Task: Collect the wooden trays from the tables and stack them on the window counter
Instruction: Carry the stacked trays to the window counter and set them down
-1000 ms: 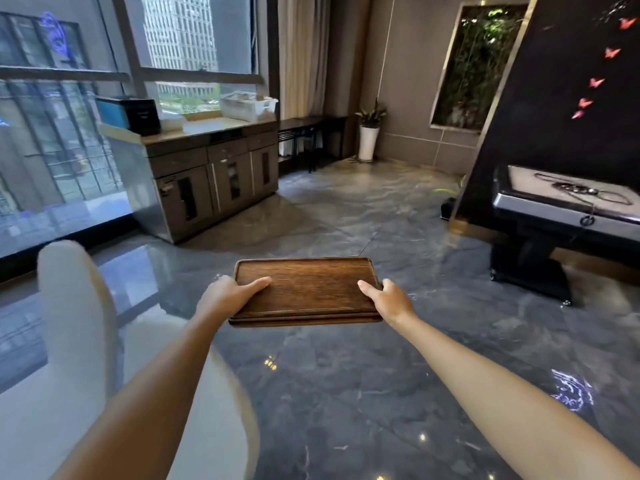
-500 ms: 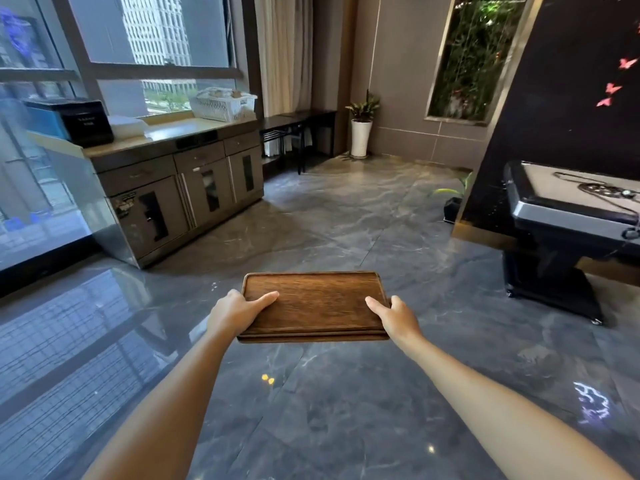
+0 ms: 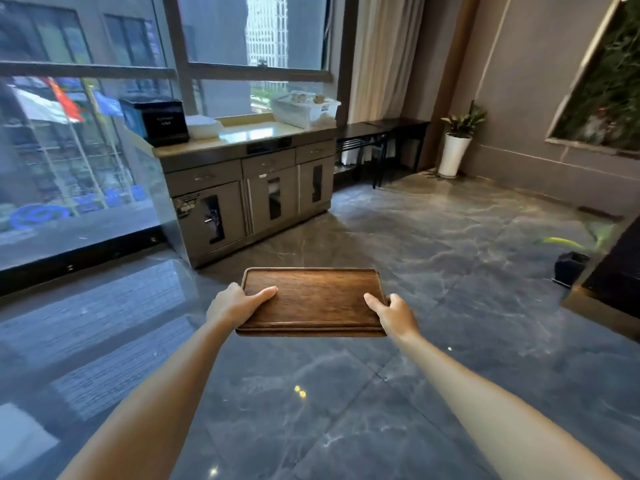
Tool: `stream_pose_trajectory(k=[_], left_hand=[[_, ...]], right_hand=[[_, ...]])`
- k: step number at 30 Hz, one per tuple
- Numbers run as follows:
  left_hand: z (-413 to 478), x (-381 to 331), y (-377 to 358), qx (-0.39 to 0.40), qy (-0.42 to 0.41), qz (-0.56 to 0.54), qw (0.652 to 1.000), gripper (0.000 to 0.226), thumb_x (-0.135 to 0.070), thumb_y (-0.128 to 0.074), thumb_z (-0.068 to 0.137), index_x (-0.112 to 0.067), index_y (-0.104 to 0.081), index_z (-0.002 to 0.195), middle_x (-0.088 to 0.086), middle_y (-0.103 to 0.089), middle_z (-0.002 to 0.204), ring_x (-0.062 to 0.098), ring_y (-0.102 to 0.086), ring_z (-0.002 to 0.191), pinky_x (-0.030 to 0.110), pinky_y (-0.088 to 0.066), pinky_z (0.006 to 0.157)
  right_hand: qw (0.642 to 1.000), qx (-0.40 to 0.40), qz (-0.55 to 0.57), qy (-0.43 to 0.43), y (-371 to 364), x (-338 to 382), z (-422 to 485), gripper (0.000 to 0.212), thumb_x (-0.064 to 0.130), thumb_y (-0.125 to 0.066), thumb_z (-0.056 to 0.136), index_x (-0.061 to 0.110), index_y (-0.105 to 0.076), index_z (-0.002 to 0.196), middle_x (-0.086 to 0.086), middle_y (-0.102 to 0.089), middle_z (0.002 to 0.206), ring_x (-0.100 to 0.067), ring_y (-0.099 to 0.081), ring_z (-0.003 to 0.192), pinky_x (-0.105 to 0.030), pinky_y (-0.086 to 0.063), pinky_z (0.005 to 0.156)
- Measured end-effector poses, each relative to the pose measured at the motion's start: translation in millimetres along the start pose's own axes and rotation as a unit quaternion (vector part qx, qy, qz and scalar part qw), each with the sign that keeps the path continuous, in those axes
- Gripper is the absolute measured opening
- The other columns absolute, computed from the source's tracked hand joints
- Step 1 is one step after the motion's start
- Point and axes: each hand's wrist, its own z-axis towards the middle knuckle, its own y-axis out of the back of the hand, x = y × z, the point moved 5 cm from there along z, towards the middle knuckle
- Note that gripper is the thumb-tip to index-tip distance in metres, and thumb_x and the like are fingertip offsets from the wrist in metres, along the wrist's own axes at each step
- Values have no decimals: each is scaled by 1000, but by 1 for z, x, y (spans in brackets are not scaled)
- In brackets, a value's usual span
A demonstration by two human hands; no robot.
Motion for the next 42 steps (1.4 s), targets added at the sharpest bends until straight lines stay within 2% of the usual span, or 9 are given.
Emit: stream_pose_trajectory(k=[3, 5, 8, 11, 18, 24, 29, 37, 42], left_hand=[[73, -4, 0, -16, 11, 21, 1000, 82, -72, -53, 73, -2, -55, 115, 14, -64, 115, 31, -61, 104, 36, -47, 80], [129, -9, 5, -19, 17, 23, 999, 82, -73, -53, 73, -1, -57, 113, 14, -66, 112, 31, -62, 102, 37, -48, 81], [216, -23, 26, -32, 22, 29, 999, 86, -76, -51, 70, -1, -59, 111, 14, -67, 110, 31, -63, 100, 38, -51, 82], [297, -49, 56, -58, 22, 33, 998, 85, -75, -52, 72, 1, -58, 111, 16, -66, 114, 34, -62, 104, 37, -49, 81], [449, -93, 79, -77, 45, 37, 995, 83, -72, -51, 75, 0, -53, 116, 16, -64, 115, 32, -60, 105, 35, -47, 78], [584, -116, 66, -80, 81, 37, 993, 82, -71, -51, 76, 0, -53, 117, 15, -63, 116, 31, -60, 105, 32, -45, 73], [712, -157, 69, -102, 97, 27, 990, 85, -73, -51, 74, 1, -54, 117, 17, -63, 120, 34, -59, 111, 39, -49, 91], [895, -215, 95, -144, 134, 15, 980, 85, -74, -52, 72, -1, -54, 115, 17, -64, 119, 34, -59, 109, 40, -50, 91], [1010, -224, 98, -149, 154, 20, 977, 83, -72, -52, 74, 0, -52, 117, 16, -61, 123, 34, -56, 115, 38, -46, 92]], right_hand=[[1000, 18, -6, 8, -31, 22, 73, 38, 49, -53, 87, 11, -49, 90, -13, -64, 109, -32, -58, 103, -31, -34, 74], [1000, 28, -2, 14, -54, 42, 127, 41, 49, -54, 86, 8, -51, 91, -11, -62, 103, -31, -58, 100, -31, -35, 75], [999, 40, 14, 23, -87, 83, 213, 46, 50, -56, 85, 6, -55, 98, -15, -63, 109, -33, -58, 105, -31, -36, 77], [998, 48, 16, 39, -109, 135, 287, 43, 46, -57, 86, 4, -57, 93, -11, -62, 99, -29, -56, 94, -33, -37, 75], [996, 73, 14, 55, -148, 204, 450, 59, 46, -57, 86, -2, -55, 120, -17, -61, 124, -34, -54, 116, -39, -42, 95], [992, 111, -2, 65, -199, 234, 601, 62, 50, -56, 85, 0, -55, 122, -17, -60, 127, -34, -55, 117, -40, -44, 98], [986, 141, -4, 85, -225, 282, 739, 58, 48, -54, 87, 2, -54, 121, -14, -60, 126, -31, -57, 114, -37, -45, 94], [978, 175, -17, 111, -269, 371, 937, 59, 53, -52, 86, 5, -53, 121, -11, -61, 124, -28, -58, 112, -45, -49, 98], [975, 198, -9, 105, -320, 401, 1045, 57, 50, -54, 86, 2, -54, 116, -13, -62, 119, -28, -58, 108, -44, -49, 95]])
